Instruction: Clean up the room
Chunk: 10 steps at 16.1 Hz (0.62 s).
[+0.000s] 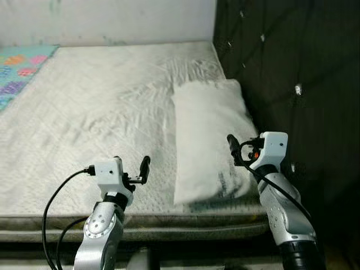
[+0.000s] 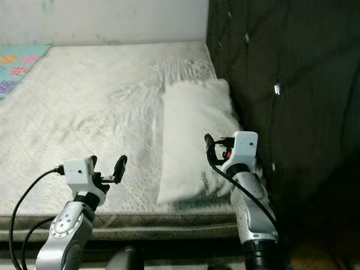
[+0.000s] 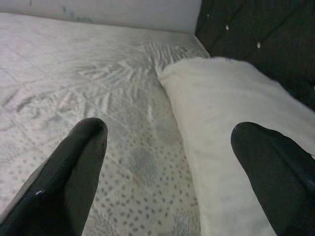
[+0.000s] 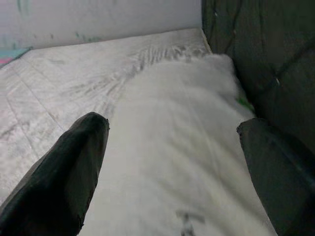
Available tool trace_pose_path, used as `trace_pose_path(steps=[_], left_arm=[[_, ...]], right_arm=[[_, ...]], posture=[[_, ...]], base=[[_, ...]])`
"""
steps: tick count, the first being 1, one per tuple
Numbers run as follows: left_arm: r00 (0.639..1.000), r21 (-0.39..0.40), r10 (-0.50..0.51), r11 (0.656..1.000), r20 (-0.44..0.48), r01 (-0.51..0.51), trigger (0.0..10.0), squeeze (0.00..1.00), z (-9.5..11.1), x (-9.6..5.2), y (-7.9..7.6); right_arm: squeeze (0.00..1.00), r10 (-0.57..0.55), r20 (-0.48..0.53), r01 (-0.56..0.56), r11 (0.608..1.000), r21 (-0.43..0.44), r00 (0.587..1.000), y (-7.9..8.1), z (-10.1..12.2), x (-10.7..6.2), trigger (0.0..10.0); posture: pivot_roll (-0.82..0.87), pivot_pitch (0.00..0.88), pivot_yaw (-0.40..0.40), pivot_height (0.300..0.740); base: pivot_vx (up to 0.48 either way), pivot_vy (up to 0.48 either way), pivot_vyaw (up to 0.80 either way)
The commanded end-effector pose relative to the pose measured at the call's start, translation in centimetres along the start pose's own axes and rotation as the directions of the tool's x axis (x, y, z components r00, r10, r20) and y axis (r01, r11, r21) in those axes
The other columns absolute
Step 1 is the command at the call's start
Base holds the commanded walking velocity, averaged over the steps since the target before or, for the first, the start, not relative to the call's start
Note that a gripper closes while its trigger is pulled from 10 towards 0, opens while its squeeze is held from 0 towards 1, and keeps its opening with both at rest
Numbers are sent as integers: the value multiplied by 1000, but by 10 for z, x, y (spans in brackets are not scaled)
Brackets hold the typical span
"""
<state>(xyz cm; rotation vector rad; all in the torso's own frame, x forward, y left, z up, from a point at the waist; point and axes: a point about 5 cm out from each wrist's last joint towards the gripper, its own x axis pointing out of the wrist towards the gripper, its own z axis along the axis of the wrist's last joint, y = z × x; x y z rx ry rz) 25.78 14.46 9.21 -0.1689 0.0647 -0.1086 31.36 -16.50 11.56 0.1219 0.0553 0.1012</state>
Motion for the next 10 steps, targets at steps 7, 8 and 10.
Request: trace_pose_path(steps=[7,8,10], left_arm=[[999,-3,30,1000,-26,-30,10000,0,-10,-2,5],[999,1,33,999,-23,-33,10000,0,-10,-3,8],[998,1,48,999,-34,-48,10000,0,-13,-5,16]], right_arm=[[0,19,-51,-21,999,-26,998,-2,-16,-7,10000],[0,34,-48,-34,999,-15,998,1,-17,-9,10000],[0,50,-49,-51,999,-6,998,5,-20,-10,10000]], posture=[[-48,0,31,740],[-53,0,32,740],[-52,0,31,740]], base=[[0,0,0],[0,0,0],[0,0,0]])
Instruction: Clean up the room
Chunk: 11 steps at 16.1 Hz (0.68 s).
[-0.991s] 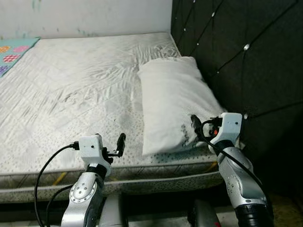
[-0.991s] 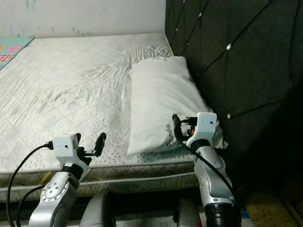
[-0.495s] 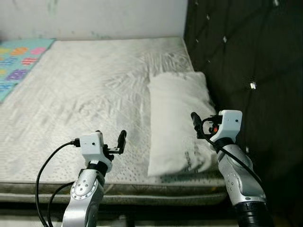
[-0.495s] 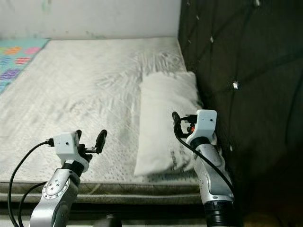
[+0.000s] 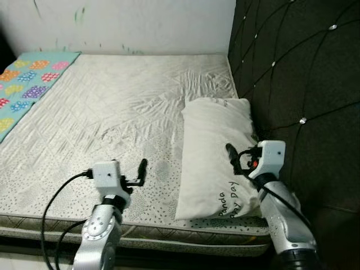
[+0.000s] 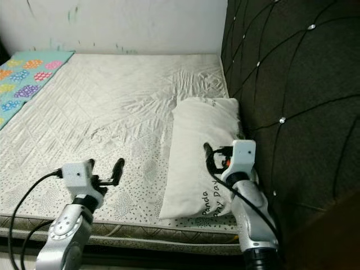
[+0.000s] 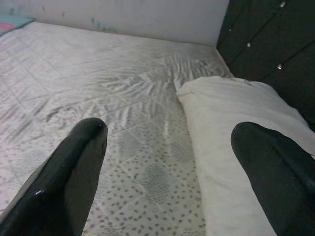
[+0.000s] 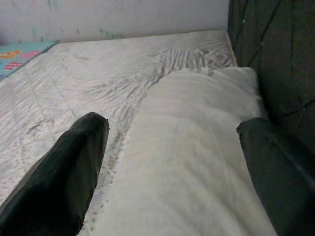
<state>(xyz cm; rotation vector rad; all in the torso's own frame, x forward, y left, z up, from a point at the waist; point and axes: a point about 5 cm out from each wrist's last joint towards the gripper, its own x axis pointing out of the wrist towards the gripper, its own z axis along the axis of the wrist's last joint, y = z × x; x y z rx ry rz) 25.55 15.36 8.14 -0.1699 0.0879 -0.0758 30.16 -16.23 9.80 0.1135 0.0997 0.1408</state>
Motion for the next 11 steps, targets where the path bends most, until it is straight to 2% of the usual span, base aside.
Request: trace_pose_path(steps=[1,5,7,11], left_arm=[[999,3,24,1000,-22,-24,10000,0,-6,-3,10],[995,-6,91,996,-47,-91,10000,0,-12,0,23],[996,-16,72,997,-45,-72,10000,0,-12,2,22],[998,-22,34,999,-48,-35,10000,0,-12,9,16]], right_arm=[[0,22,-8,-22,1000,-4,1000,6,-6,-1,10000],[0,-29,-88,26,999,-34,996,-1,-37,-11,10000],[0,-46,-81,45,999,-14,996,-3,-36,-9,10000],[0,-42,-70,40,999,-33,997,-3,-37,-9,10000]], posture=[[-53,0,32,740],[-48,0,30,740],[-55,0,34,740],[-75,0,42,740]], base=[[0,0,0],[0,0,0],[0,0,0],[0,0,0]])
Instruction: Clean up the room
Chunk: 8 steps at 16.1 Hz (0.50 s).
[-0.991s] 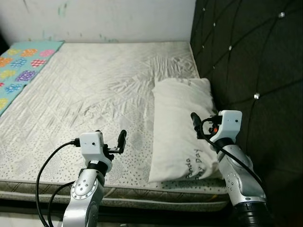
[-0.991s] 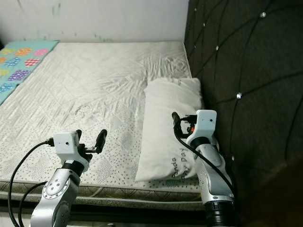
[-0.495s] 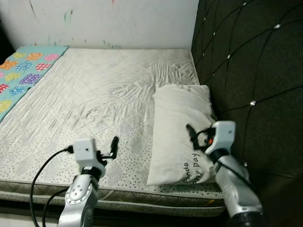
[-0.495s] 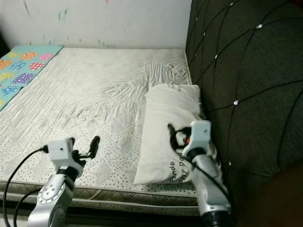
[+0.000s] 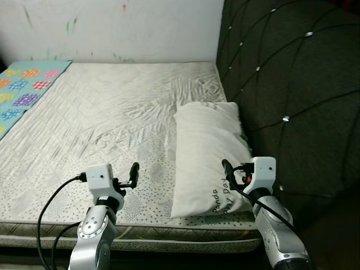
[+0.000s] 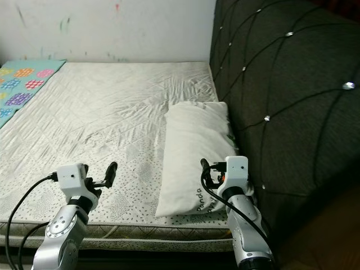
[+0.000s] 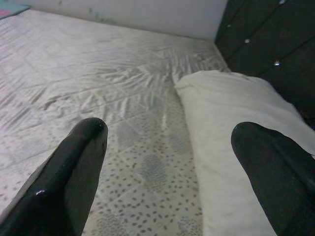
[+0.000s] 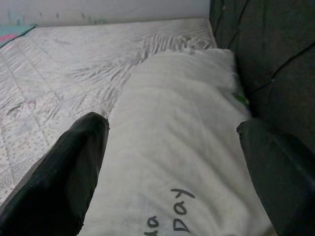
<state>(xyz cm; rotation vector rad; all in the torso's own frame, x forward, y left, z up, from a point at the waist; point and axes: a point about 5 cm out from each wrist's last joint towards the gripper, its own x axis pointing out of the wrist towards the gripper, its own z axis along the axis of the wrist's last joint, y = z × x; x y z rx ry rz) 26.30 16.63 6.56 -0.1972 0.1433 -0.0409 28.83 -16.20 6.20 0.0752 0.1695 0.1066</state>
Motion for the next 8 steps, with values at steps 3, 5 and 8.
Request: trace_pose_path(steps=[3,5,8], left_arm=[[1000,5,-11,1000,1,11,10000,0,0,3,-3],[1000,2,-10,1000,-5,10,10000,0,-2,2,-2],[1000,4,-14,1000,-2,14,10000,0,-1,2,-2]], right_arm=[[0,-2,1,2,1000,-4,1000,-1,-1,1,10000],[0,5,-1,-5,1000,-6,1000,0,-1,1,10000],[0,8,-7,-8,1000,-3,1000,1,-2,1,10000]], posture=[[-81,0,40,740],[-77,0,35,740],[-75,0,36,740]], base=[[0,0,0],[0,0,0],[0,0,0]])
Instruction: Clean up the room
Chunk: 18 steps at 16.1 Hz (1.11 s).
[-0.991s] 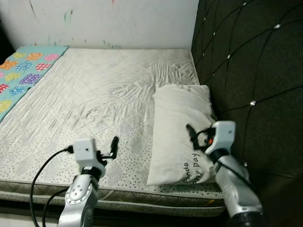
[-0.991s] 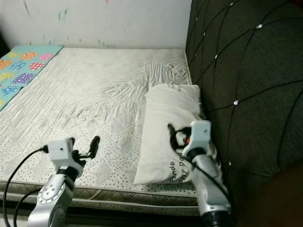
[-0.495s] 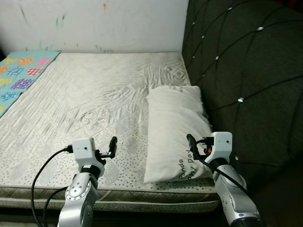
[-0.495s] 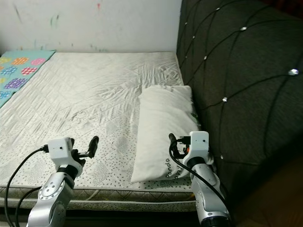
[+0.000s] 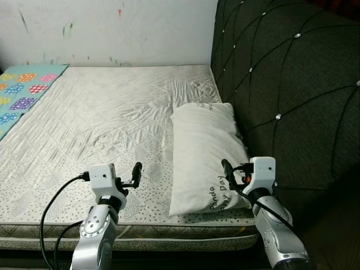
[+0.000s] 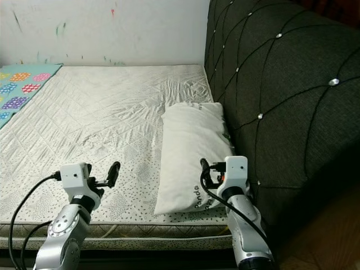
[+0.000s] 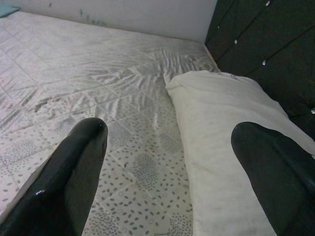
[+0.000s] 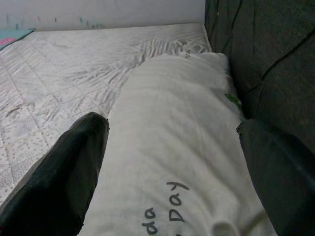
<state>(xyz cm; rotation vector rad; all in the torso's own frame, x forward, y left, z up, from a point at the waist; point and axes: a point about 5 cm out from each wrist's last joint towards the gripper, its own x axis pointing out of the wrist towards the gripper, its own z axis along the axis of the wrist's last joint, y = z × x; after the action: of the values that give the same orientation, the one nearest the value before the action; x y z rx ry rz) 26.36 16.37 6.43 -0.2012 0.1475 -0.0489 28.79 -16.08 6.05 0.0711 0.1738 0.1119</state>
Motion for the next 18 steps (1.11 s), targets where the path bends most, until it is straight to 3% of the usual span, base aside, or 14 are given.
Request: trace_pose_path(steps=[1,10,18], left_arm=[[1000,6,-11,1000,3,11,10000,0,1,1,0],[1000,11,-17,1000,-3,17,10000,0,0,2,-1],[1000,7,-17,1000,-8,17,10000,0,-1,3,-1]], right_arm=[[0,4,-4,-4,1000,4,1000,0,-1,1,10000],[0,1,-6,-1,1000,9,1000,1,-2,0,10000],[0,3,-12,-3,1000,8,1000,0,-2,1,10000]], posture=[[-76,0,40,740],[-78,0,43,740],[-83,0,42,740]], base=[[0,0,0],[0,240,0],[0,393,0]])
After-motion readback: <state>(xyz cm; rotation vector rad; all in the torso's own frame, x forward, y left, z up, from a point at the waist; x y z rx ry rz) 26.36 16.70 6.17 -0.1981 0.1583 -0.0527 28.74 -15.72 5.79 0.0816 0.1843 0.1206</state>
